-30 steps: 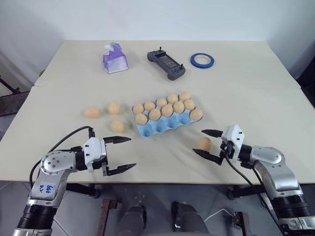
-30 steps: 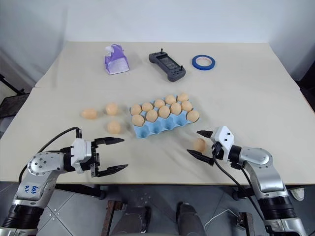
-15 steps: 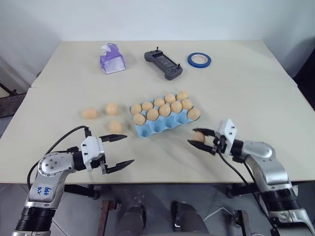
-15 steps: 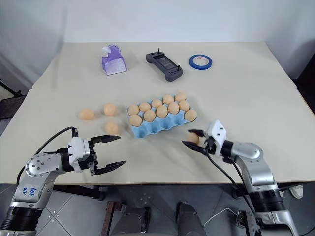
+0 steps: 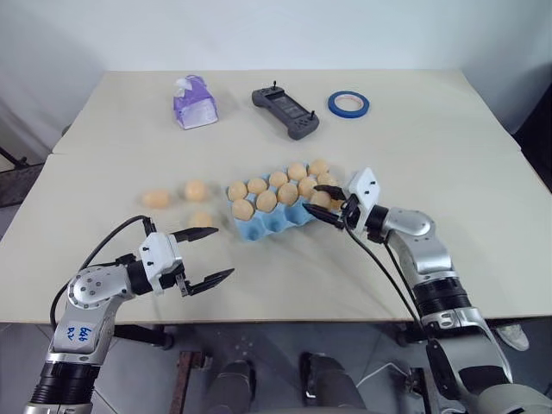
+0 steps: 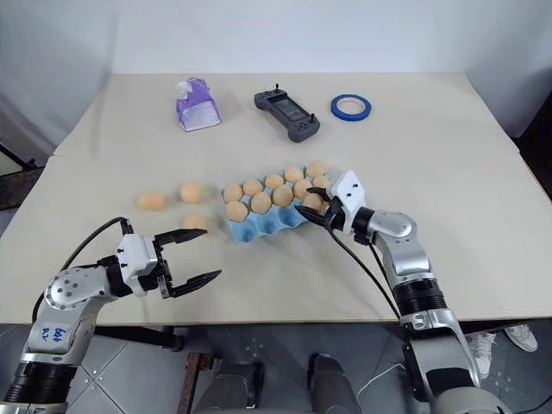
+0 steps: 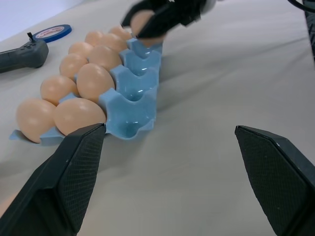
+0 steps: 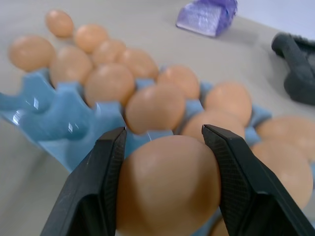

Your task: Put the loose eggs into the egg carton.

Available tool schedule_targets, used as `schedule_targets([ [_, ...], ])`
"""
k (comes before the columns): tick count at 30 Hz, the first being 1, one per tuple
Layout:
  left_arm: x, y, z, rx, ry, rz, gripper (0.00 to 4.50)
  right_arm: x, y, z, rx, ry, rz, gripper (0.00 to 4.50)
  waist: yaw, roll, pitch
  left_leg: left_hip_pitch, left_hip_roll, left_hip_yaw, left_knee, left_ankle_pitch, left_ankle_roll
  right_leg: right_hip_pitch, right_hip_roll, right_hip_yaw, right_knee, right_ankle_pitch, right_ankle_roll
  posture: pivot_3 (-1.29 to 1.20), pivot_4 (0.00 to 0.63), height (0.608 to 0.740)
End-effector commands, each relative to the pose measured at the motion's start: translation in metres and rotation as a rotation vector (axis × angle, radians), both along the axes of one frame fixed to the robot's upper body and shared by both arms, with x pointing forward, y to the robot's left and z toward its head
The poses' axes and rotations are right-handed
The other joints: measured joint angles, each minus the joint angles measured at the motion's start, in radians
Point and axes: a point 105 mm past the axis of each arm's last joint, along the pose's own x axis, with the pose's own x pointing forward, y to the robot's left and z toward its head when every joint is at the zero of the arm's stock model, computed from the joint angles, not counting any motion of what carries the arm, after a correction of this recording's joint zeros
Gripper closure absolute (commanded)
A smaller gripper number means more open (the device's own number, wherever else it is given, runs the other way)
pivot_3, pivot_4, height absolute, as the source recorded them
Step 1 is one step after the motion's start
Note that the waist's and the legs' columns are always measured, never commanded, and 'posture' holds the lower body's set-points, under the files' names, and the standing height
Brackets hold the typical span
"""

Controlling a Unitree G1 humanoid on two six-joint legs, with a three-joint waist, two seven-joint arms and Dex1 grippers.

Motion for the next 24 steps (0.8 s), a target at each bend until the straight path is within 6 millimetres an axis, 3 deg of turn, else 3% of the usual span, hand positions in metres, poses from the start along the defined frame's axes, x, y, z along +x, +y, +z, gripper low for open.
schedule_targets([
  [1,-0.001,0.003,0.008,-0.016,-0.035,0.025,0.00,0.003,0.004,0.022,0.035,-0.076,0.039,1.08,-0.005,0.000,0.000,0.001,0.000,0.000,0.000,0.000,0.000,0.000,0.000,0.001,0.001,0.000,0.000,0.00,0.150,0.740],
  [4,0.001,0.008,0.011,-0.033,-0.041,0.064,0.00,-0.003,0.003,0.030,0.060,-0.095,0.070,0.05,-0.006,0.000,0.000,0.001,0.002,0.000,0.000,0.000,0.000,0.000,0.002,0.002,0.001,0.000,0.000,0.00,0.150,0.740],
  [9,0.001,0.039,0.016,-0.085,-0.043,0.252,0.00,-0.043,-0.016,0.029,0.058,-0.097,0.180,0.02,0.001,0.000,0.000,0.001,0.003,0.000,0.000,-0.002,-0.001,0.000,0.003,0.004,0.000,0.000,0.000,0.00,0.150,0.740],
  [13,-0.014,0.078,0.008,-0.142,-0.006,0.436,0.00,-0.081,-0.044,0.018,0.039,-0.089,0.229,0.02,0.007,0.000,0.000,0.001,0.004,0.001,0.000,-0.003,0.000,0.001,0.003,0.005,-0.002,0.000,0.000,0.00,0.150,0.740],
  [18,-0.032,0.127,-0.007,-0.196,-0.030,0.737,0.00,-0.100,-0.059,0.001,-0.017,-0.067,0.225,0.02,0.004,0.000,0.000,0.005,0.008,0.008,0.002,-0.005,-0.001,0.003,0.008,0.010,-0.002,0.000,-0.001,0.00,0.150,0.740],
  [21,-0.037,0.130,-0.014,-0.244,-0.011,0.793,0.00,-0.106,-0.054,0.000,0.001,-0.085,0.251,0.02,0.005,0.000,0.000,0.007,0.011,0.014,0.003,-0.005,-0.001,0.004,0.011,0.015,-0.003,0.000,-0.002,0.00,0.150,0.740],
  [24,-0.031,0.116,-0.017,-0.259,0.012,0.751,0.00,-0.112,-0.043,0.004,0.064,-0.112,0.269,0.02,0.009,-0.002,0.000,0.005,0.012,0.014,0.008,-0.005,-0.001,0.004,0.012,0.016,-0.003,0.001,-0.002,0.00,0.150,0.740],
])
